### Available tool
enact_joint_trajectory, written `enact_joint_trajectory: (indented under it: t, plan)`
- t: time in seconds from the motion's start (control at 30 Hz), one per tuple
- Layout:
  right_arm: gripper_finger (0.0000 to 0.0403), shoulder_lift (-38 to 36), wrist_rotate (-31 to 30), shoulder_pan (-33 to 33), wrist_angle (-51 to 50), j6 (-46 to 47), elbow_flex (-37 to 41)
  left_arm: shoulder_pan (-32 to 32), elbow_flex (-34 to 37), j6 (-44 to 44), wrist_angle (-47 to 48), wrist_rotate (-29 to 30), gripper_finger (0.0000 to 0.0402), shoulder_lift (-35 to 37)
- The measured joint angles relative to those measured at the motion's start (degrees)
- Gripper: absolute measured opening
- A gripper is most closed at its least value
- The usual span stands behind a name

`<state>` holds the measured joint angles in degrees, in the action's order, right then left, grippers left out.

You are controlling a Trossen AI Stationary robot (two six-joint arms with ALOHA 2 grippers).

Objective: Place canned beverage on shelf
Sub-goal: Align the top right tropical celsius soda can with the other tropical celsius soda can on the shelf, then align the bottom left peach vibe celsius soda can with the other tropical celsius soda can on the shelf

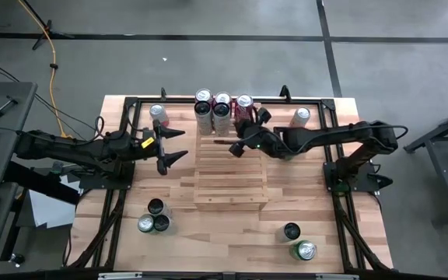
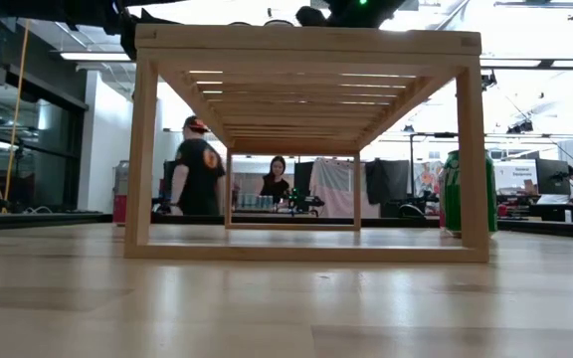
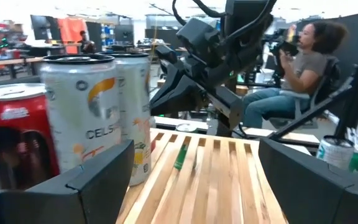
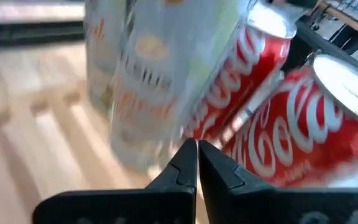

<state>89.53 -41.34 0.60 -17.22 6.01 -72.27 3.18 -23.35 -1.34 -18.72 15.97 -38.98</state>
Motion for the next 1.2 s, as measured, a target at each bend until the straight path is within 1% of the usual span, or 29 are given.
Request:
enact_joint_trajectory:
  t: [0.2,0.33,0.43,0.53,0.7,0.77,0.83,0.93,1.03,1.1,1.13,1.2]
  plan:
    - [0.0000,-2.9,-1.0,4.1,-11.9,4.2,0.0,0.0,0.0,1.1,0.1,-3.4,0.0335,0.7]
    - [0.0000,-3.3,-6.1,8.0,-17.1,6.1,0.0,0.0,0.0,1.5,0.1,-3.9,0.0335,1.4]
    - [0.0000,-3.4,-9.6,10.5,-21.9,9.2,0.0,0.6,0.0,1.8,0.7,-3.9,0.0335,2.0]
    - [0.0000,-3.9,-13.0,12.4,-28.1,14.1,0.0,1.6,0.0,2.5,1.2,-3.9,0.0335,3.0]
    - [0.0000,-5.9,-16.3,15.0,-39.5,24.0,0.1,3.7,0.0,3.1,2.9,-3.9,0.0335,5.3]
    - [0.0000,-8.1,-18.6,16.1,-39.6,26.1,2.1,4.3,0.0,3.1,3.2,-3.6,0.0335,6.2]
    - [0.0000,-11.9,-18.6,16.7,-37.8,27.0,6.7,4.8,0.0,3.1,4.1,-3.1,0.0335,7.2]
    - [0.0000,-20.0,-16.9,17.3,-30.6,27.5,16.9,5.2,0.0,3.1,4.5,-3.0,0.0335,8.1]
    - [0.0000,-30.1,-12.0,16.1,-17.5,24.0,27.4,5.2,0.0,3.6,4.4,-3.0,0.0335,8.4]
    - [0.0000,-36.8,-5.7,14.5,-4.3,17.1,34.0,5.2,0.0,4.7,4.4,-2.5,0.0335,8.3]
    - [0.0000,-39.7,-1.4,13.4,3.6,12.6,37.1,5.2,0.0,5.2,4.2,-2.0,0.0335,8.3]
    - [0.0000,-44.6,10.1,10.9,20.8,4.5,42.9,5.1,0.0,6.5,3.4,-1.0,0.0335,8.2]
